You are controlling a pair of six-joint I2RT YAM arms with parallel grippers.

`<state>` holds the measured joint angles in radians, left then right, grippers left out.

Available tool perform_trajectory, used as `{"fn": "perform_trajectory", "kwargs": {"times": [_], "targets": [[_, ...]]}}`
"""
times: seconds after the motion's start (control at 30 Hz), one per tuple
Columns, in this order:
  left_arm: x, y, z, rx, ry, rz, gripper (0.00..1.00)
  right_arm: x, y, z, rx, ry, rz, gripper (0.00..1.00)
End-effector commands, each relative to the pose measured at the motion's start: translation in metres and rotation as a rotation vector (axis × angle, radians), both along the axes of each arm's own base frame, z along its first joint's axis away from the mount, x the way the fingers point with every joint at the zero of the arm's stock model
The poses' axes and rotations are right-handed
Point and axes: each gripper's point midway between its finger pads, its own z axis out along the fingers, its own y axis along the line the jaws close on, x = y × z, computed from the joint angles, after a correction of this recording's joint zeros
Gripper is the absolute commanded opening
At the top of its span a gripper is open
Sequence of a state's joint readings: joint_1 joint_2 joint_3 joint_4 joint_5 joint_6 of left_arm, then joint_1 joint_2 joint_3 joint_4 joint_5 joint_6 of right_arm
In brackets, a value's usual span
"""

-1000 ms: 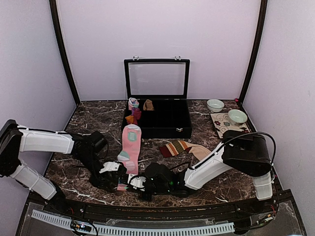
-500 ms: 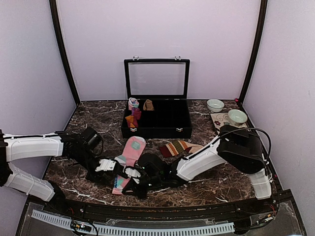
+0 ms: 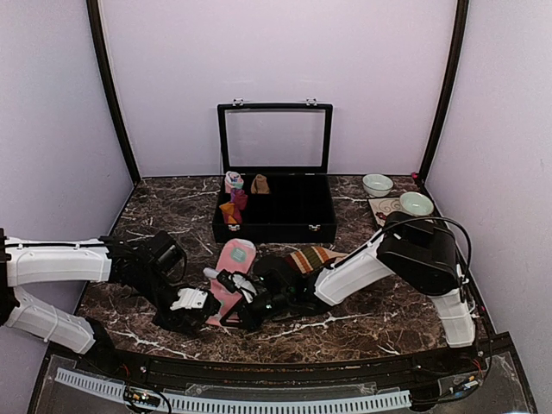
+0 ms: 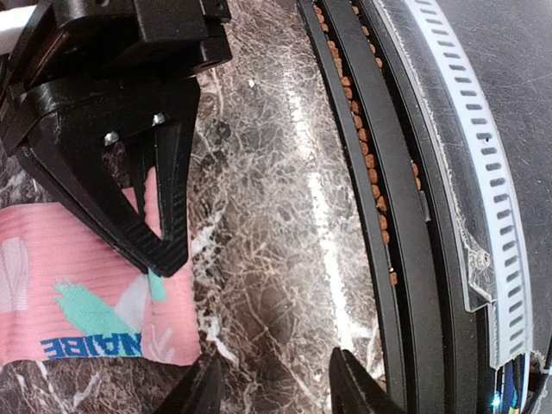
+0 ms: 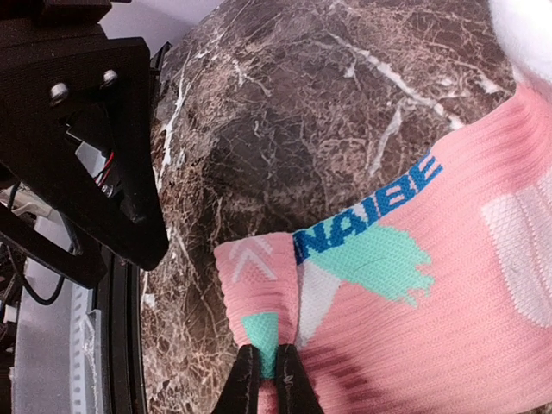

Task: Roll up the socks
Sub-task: Roll the sock at the center of the board.

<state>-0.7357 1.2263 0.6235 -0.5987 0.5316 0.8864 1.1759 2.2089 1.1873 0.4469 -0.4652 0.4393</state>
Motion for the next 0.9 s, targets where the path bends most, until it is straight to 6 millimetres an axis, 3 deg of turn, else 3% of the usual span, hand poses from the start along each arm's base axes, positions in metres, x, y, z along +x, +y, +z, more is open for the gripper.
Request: {"fn": "perform_trajectory", "kwargs": {"times": [0.0, 0.2, 0.3, 0.5, 0.87], "targets": [[0.003, -0.01, 0.001, -0.02, -0.02, 0.006, 0.45, -0.031, -0.054, -0.083, -0.292, 0.262, -0.023, 0.0], [0.017, -0.018, -0.003, -0.023, -0.1, 0.005, 0.45, -0.04, -0.057, -0.082, -0.335, 0.346, -0.002, 0.0], [0.013, -0.022, -0.004, -0.012, -0.075, -0.011, 0.44, -0.039, -0.051, -0.079, -0.337, 0.369, -0.007, 0.0], [0.01, -0.021, -0.018, 0.053, -0.023, -0.012, 0.36, -0.035, -0.046, -0.075, -0.333, 0.394, -0.036, 0.0], [0.01, -0.019, -0.027, 0.044, -0.054, -0.008, 0.26, -0.033, -0.049, -0.082, -0.335, 0.455, -0.07, 0.0]]}}
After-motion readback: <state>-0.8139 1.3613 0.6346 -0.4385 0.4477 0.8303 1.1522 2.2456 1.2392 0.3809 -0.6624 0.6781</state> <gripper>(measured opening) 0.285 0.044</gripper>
